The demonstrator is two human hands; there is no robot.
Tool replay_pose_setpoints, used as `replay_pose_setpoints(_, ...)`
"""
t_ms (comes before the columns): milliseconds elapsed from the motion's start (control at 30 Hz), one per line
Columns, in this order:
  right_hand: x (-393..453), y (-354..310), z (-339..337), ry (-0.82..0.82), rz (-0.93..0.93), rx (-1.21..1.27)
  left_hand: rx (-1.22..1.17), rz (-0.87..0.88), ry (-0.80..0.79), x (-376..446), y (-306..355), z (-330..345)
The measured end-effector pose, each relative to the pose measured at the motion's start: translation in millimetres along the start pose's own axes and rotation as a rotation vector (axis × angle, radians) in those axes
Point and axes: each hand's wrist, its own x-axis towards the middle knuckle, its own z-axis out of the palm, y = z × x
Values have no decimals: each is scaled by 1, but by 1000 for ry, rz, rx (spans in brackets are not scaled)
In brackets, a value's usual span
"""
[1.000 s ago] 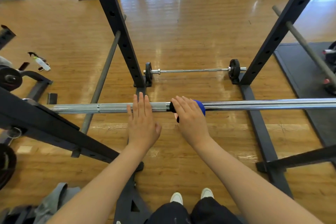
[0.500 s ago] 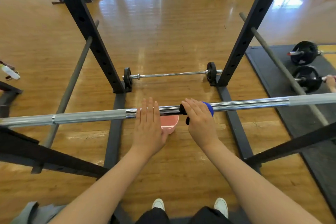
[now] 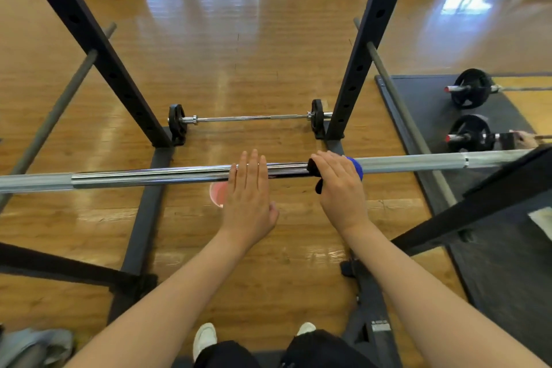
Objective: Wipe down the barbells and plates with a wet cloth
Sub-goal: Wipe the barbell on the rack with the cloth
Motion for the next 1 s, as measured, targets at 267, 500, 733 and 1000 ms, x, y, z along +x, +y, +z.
replay_pose_setpoints(267,2,20,-25,-34,-11,24,21,-46,-102,8,59,-3)
replay_pose_setpoints(500,-8,26,-34,-26,63,-29,28,-20,-84,9,64,0)
replay_pose_setpoints(733,-21,36,-49,-27,46,-59,-57,52,-177,17,96,-12)
replay_pose_setpoints(1000,-42,61,-62,-91,8,-27,-40,-32,-195,17,112,-12)
